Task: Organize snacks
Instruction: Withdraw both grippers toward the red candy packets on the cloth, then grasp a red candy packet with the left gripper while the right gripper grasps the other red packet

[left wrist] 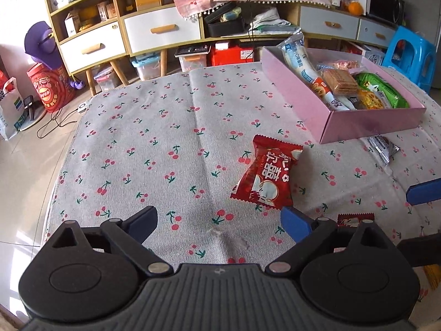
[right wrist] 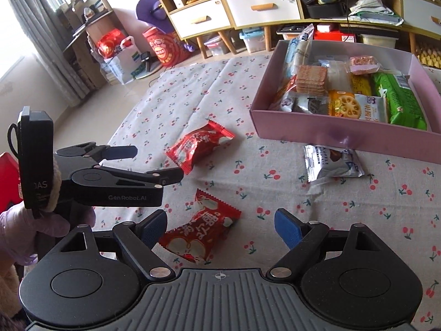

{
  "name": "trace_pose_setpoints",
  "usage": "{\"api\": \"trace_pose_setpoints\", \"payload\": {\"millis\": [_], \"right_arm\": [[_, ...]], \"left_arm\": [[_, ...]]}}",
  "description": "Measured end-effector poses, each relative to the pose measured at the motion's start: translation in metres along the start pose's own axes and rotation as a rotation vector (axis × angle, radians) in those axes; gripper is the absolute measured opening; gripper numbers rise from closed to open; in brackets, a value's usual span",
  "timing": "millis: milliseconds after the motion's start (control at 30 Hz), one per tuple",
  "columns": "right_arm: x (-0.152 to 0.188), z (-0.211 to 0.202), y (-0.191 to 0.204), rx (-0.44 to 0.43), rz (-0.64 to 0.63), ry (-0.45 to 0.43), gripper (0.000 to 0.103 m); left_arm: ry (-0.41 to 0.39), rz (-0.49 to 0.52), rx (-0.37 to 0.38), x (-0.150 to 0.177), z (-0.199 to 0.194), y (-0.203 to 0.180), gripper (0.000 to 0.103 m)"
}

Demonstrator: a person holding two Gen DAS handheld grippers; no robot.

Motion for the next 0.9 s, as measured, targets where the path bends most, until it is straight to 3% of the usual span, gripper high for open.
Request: {"api": "trace_pose_setpoints", "payload": {"millis": [167, 300, 467, 667, 900], "right_arm": [[0.011, 0.020, 0.006, 0.089, -0.085, 0.038, 0.087], [0.011, 0.017, -0.003, 0.141, -0.136, 0.016, 0.087], [-0.002, 0.007, -0.029, 0.181, -0.056, -0.026, 0.087], [-0.008, 0.001, -0.045, 0.180, -0.006, -0.042, 0.087], [-0.006, 0.010, -0.031, 0.124, -0.078, -0.025, 0.087]], "left_arm": [[0.002, -0.046, 0.006, 0.000, 0.001, 0.006, 0.095], [-0.007, -0.052, 0.030, -0.003, 0.001, -0.001, 0.092], [-0.032, -0.053, 0.027, -0.011, 0.006, -0.008, 0.090], [-0.015, -0.042, 0.021, -0.017, 0.014, -0.020, 0.079], [0.011, -0.066, 0.020, -0.019, 0.018, -0.021, 0.053]]}}
Point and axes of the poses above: each gripper's, at about its wrist camera, not at the fingertips, and z roughly the way its jaws point, y to its left, x to its underside, the point moved 6 cm from there along z, roughly the way its jaws point, and after that the axes turned 2 degrees about -y, right-handed, at the moved point
